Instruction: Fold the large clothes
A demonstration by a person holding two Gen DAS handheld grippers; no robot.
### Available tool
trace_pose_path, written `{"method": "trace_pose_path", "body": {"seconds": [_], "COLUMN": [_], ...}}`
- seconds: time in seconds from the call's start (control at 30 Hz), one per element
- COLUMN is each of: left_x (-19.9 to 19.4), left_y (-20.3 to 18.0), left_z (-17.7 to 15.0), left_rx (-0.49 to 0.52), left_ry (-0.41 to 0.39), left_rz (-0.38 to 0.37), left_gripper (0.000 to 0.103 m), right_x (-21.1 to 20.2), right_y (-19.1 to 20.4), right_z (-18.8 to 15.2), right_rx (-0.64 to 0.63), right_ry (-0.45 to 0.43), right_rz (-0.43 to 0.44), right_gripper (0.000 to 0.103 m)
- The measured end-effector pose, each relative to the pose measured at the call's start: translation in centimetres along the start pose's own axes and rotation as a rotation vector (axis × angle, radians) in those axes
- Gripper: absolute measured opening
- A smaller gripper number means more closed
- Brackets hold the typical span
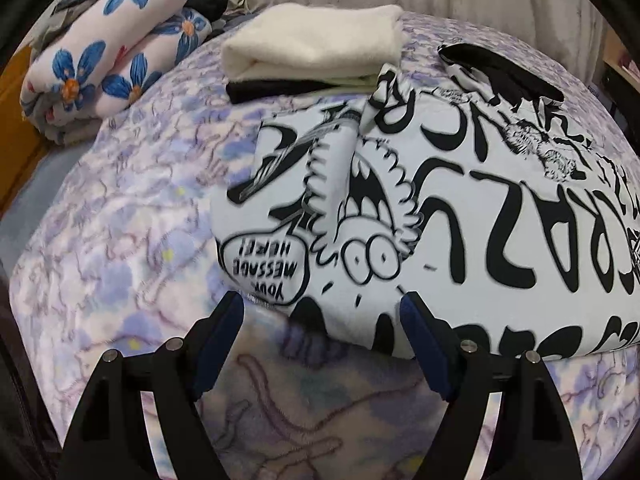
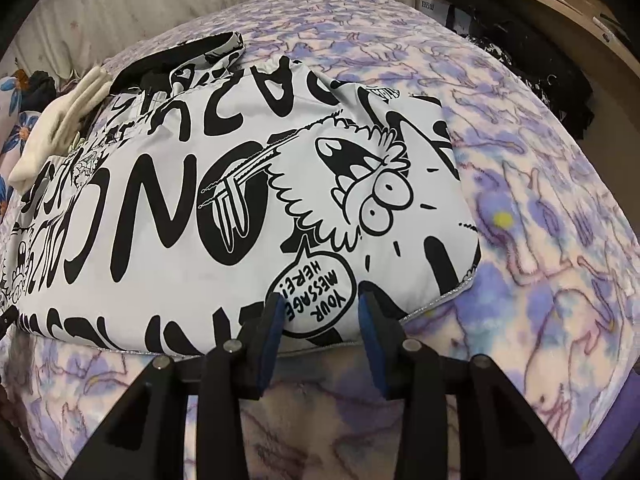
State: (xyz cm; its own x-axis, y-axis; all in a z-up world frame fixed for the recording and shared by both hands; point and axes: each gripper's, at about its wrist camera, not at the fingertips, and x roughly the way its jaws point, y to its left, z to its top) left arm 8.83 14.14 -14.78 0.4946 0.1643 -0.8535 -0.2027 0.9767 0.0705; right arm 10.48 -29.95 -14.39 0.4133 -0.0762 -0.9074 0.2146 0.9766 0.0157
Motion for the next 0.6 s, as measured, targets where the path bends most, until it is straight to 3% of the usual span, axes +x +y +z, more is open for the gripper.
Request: {"method": "trace_pose_path", "body": {"seconds": [0.33,0.47,0.6], "left_x": [-2.1,-2.3,-1.8], "left_y": [-2.4,-3.7,-5.7], "left_z": [5.1,8.7,14.2], "left_rx": [0.117,0.176,0.211], "left_ry": [0.025,0.024,0.033], "left_rz": [-0.007,-0.048,-0.111], "left_gripper": [0.079,0.079,0.079], "right_x": [-0.2,-0.5,-1.0], "right_y": [1.3,2.8,4.7], "right_z": [3.7,6.4,10.6], "right_rx": [0.002,-0.042,-0.091], "right_ry": [0.066,0.056,0.021], "right_rz": [0.081,0.099,0.118], "right_gripper": [0.038,0.038,0.038]}}
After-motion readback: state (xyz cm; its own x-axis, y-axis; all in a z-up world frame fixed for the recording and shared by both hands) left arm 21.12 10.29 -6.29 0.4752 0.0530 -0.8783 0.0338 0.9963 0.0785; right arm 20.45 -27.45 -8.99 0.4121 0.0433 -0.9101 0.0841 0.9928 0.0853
